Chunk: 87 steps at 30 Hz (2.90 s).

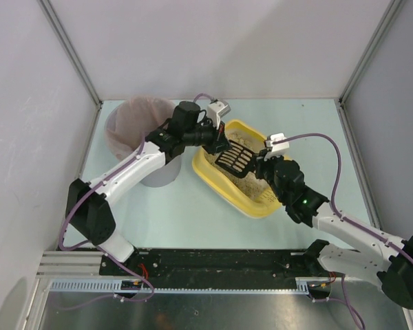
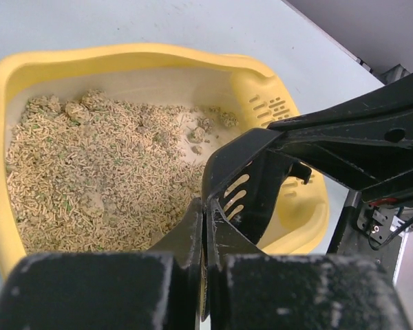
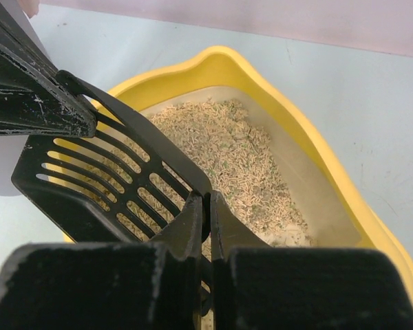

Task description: Clean the litter box

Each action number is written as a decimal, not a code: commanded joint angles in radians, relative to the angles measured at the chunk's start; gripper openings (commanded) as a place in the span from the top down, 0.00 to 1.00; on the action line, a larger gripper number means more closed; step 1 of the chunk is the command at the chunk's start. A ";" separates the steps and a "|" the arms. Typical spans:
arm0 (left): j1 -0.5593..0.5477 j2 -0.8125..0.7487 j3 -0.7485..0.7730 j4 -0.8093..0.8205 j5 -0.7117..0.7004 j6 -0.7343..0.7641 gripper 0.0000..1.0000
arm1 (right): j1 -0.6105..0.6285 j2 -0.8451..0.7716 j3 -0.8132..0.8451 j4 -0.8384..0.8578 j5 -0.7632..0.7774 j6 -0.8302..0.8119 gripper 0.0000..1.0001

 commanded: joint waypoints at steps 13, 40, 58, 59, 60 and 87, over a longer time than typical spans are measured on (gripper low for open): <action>0.012 -0.010 0.077 0.014 -0.113 -0.117 1.00 | 0.034 -0.199 0.042 -0.126 -0.193 -0.006 0.27; 0.086 -0.019 0.041 0.047 -0.072 -0.189 1.00 | 0.054 0.211 0.067 -0.122 -0.484 -0.018 0.50; 0.097 -0.008 0.038 0.050 -0.037 -0.197 1.00 | 0.107 0.287 0.062 -0.087 -0.497 0.014 0.86; 0.097 -0.008 0.040 0.049 -0.035 -0.197 1.00 | 0.110 0.292 0.059 -0.084 -0.493 0.010 0.88; 0.097 -0.008 0.038 0.049 -0.032 -0.197 1.00 | 0.113 0.295 0.061 -0.085 -0.487 0.006 0.89; 0.097 -0.001 0.041 0.049 -0.006 -0.202 1.00 | -0.001 0.415 0.113 -0.191 -0.688 -0.052 1.00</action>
